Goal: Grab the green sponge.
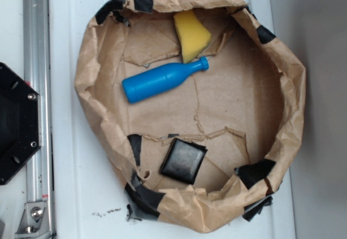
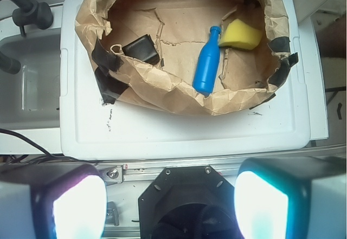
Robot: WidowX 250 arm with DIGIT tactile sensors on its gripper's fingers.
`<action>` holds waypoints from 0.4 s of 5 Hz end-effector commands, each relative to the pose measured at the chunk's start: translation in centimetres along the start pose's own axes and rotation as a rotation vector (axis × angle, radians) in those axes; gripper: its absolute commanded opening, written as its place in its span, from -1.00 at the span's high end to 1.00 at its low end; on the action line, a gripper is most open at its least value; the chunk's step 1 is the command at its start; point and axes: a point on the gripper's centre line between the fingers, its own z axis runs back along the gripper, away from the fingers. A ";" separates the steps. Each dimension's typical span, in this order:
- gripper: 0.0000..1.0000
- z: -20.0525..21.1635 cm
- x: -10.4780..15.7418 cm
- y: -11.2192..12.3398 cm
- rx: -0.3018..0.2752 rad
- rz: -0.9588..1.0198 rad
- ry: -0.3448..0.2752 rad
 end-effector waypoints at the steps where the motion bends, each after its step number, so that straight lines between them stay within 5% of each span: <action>1: -1.00 0.0 0.0 0.0 0.000 0.000 0.000; 2: -1.00 -2.1 3.2 3.0 0.142 -0.253 -0.150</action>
